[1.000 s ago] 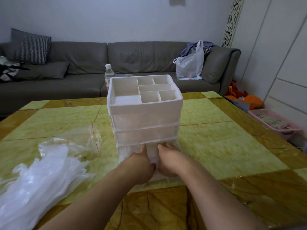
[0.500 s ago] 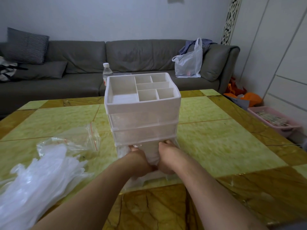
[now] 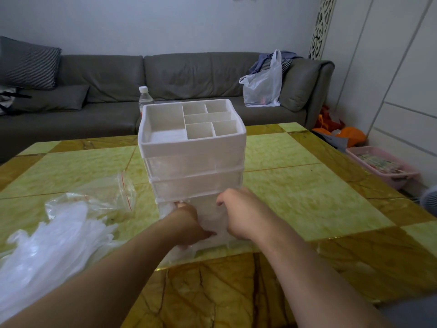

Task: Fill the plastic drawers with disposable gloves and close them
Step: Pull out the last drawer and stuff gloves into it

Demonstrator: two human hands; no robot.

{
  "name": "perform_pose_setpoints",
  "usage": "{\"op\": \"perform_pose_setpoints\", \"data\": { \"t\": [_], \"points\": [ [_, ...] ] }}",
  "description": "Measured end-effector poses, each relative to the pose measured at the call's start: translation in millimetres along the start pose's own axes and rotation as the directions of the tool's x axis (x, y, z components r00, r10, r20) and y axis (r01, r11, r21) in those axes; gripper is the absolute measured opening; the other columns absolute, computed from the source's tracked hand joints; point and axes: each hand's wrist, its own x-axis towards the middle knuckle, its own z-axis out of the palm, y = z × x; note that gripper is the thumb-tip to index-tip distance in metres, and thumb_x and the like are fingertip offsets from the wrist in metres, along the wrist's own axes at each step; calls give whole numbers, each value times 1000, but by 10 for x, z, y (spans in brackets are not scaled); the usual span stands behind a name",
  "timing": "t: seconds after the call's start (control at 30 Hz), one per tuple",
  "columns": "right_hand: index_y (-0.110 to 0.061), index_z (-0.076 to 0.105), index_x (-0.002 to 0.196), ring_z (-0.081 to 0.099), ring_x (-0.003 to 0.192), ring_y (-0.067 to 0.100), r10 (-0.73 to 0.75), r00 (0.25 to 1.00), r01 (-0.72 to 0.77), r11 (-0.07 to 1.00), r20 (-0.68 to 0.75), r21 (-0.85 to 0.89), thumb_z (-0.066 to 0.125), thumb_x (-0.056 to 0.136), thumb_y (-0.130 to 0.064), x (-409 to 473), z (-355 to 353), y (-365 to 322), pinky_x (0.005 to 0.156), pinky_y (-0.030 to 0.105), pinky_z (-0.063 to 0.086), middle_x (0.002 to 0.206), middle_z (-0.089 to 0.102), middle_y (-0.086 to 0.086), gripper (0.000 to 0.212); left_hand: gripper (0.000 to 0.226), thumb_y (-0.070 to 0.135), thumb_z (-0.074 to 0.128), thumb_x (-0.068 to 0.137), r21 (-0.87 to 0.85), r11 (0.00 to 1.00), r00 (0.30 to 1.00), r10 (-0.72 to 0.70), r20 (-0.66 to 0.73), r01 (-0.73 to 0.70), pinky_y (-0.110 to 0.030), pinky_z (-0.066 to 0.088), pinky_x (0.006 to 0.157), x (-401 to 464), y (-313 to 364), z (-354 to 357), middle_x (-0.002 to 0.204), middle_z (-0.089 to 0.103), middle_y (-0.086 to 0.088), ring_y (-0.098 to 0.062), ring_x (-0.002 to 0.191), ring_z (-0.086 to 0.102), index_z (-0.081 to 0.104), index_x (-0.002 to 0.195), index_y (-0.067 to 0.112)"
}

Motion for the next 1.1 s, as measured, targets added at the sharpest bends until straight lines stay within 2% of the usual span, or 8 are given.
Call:
{"op": "perform_pose_setpoints", "data": {
  "t": [0.07, 0.17, 0.27, 0.37, 0.57, 0.8, 0.9, 1.1],
  "points": [
    [-28, 70, 133, 65, 123, 29, 15, 999, -12, 997, -36, 78, 61, 88, 4, -36, -62, 25, 98, 37, 57, 143, 56, 8, 56, 116, 56, 71, 90, 21, 997, 998, 69, -9, -69, -28, 56, 73, -74, -14, -46, 96, 62, -4, -21, 89, 68, 5, 157, -11],
    [-31, 79, 114, 69, 114, 18, 52, 992, -24, 973, -118, 229, 55, 83, 9, -49, -133, 36, 87, 27, 56, 132, 68, 1, 56, 56, 49, 67, 96, 42, 991, 992, 129, -6, -129, -22, 51, 61, -117, -84, -175, 116, 65, -8, -21, 94, 68, 54, 126, 4],
    [-25, 82, 100, 70, 99, 9, 77, 980, -16, 949, -181, 314, 54, 83, 10, -36, -140, 39, 82, 21, 56, 111, 76, -3, 49, 43, 38, 70, 96, 35, 986, 986, 164, -1, -164, -27, 60, 77, -173, -212, -266, 118, 70, -5, -22, 102, 72, 54, 123, 8],
    [-23, 78, 106, 70, 95, 14, 94, 977, -42, 966, -194, 254, 51, 83, 6, 11, -73, 40, 83, 30, 62, 112, 71, 2, 45, 50, 34, 64, 100, 181, 948, 942, 293, -163, -264, -29, 53, 95, -309, -348, -213, 132, 63, 2, -17, 112, 63, 49, 145, 19],
    [-13, 67, 105, 65, 100, 30, 56, 995, -54, 998, 87, -29, 45, 96, -11, 183, 270, 21, 74, 29, 45, 115, 67, 12, 24, 25, 24, 55, 102, 126, 826, 779, 561, -281, -550, -10, 47, 80, -670, -609, -78, 109, 63, 21, 4, 98, 59, 68, 119, 36],
    [-20, 81, 80, 72, 77, 26, 55, 933, -10, 992, -355, 128, 62, 82, 0, 94, 131, -135, 71, 30, 54, 79, 78, 5, 28, 20, 21, 60, 98, -165, 829, 789, 419, -450, -534, -14, 50, 72, -805, -1320, -250, 89, 71, 22, 3, 87, 65, 74, 94, 36],
    [-20, 75, 63, 59, 51, 15, 61, 898, 23, 983, -437, 183, 62, 82, 4, 52, 132, -196, 53, 26, 43, 55, 68, -1, 33, 23, 19, 59, 96, -214, 846, 812, 350, -467, -488, -11, 46, 69, -824, -1581, -217, 88, 68, 25, 4, 82, 63, 73, 90, 36],
    [-21, 67, 55, 58, 48, 12, 16, 830, 108, 976, -557, 190, 66, 78, 7, 0, 242, -367, 50, 25, 42, 48, 61, -6, 36, 22, 16, 59, 94, -223, 869, 809, 279, -517, -442, -12, 47, 71, -822, -1936, -206, 86, 69, 19, 2, 89, 63, 71, 91, 34]
  ]
}}
